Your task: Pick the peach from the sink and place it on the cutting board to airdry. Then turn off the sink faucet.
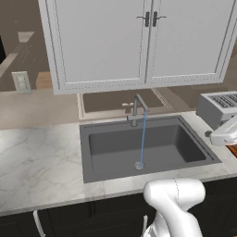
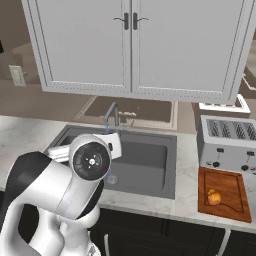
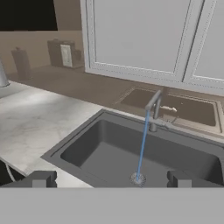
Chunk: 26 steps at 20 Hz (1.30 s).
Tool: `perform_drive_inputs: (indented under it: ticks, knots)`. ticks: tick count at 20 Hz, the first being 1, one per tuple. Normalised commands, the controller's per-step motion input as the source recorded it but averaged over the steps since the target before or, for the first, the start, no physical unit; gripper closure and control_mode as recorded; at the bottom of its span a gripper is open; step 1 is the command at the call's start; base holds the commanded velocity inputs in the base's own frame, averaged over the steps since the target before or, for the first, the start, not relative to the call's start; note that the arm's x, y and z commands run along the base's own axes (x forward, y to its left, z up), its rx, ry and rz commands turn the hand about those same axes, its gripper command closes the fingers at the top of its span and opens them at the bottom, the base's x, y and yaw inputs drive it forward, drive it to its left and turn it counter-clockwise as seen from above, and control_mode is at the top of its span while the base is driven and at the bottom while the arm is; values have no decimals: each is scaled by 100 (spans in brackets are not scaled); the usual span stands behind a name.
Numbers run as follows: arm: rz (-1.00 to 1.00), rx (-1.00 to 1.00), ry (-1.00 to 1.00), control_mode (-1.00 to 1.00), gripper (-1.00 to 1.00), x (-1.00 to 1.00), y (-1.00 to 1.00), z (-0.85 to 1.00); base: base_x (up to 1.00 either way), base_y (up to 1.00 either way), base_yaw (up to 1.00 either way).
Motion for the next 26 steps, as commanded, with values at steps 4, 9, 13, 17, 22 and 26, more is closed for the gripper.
perform_drive_inputs:
  ticks: [4,9,13,17,22,26]
  knots:
    - [0,1,-4,-100,-100,11,0,-6,0,0,0]
    - [0,2,-10,-100,-100,0,0,-7,0,0,0]
    - [6,3,-12,-100,-100,0,1,-10,0,0,0]
    - [8,2,-10,-100,-100,0,0,-8,0,0,0]
    - [7,2,0,-100,-100,13,0,-9,0,0,0]
    - [9,3,0,-100,-100,22,0,-14,0,0,0]
